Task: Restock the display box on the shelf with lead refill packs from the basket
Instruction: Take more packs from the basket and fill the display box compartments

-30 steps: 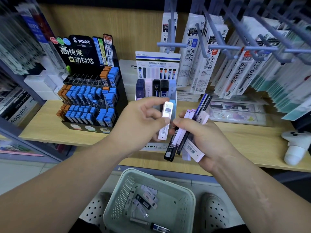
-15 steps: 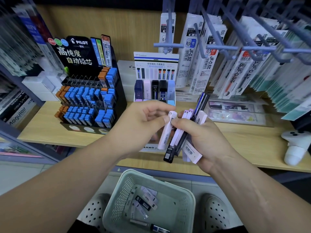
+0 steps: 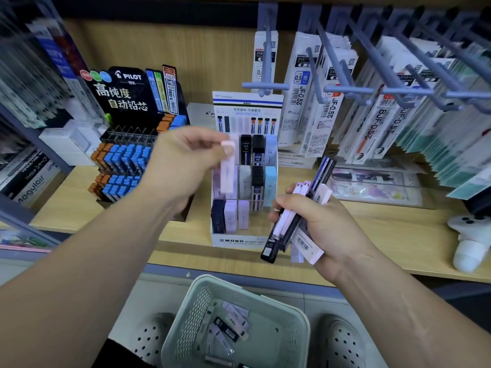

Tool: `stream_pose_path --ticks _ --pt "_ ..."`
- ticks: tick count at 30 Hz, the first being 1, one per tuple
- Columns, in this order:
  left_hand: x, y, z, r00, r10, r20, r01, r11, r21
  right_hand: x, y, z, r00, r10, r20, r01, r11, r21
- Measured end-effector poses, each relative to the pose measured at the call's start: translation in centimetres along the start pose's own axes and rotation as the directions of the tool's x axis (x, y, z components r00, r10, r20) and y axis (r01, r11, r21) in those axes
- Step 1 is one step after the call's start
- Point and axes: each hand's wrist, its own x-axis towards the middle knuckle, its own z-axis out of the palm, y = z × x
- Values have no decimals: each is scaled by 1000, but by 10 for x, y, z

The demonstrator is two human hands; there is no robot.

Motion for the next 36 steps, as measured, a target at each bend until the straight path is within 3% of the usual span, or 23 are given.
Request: stream_pose_path --ticks 3,5,12,17,27,36 --pt "16 8 -11 977 162 -137 -160 987 21 3 -3 -4 1000 4 -21 -4 1000 14" --pt "23 9 -11 963 224 -151 -219 974 52 5 -3 -5 999 11 -31 -11 1000 18" --pt "38 -5 -2 937 343 -63 -316 912 261 12 -5 -10 998 36 -44 -37 999 -18" --pt "41 -16 0 910 414 11 -372 803 465 15 -5 -10 998 49 -49 -51 998 -33" --pt "49 -26 10 891 442 101 -386 624 680 14 -4 -9 998 54 -41 -56 998 -42" --pt "47 -21 9 921 387 43 -304 647 699 15 -6 -13 998 45 -36 -45 999 -11"
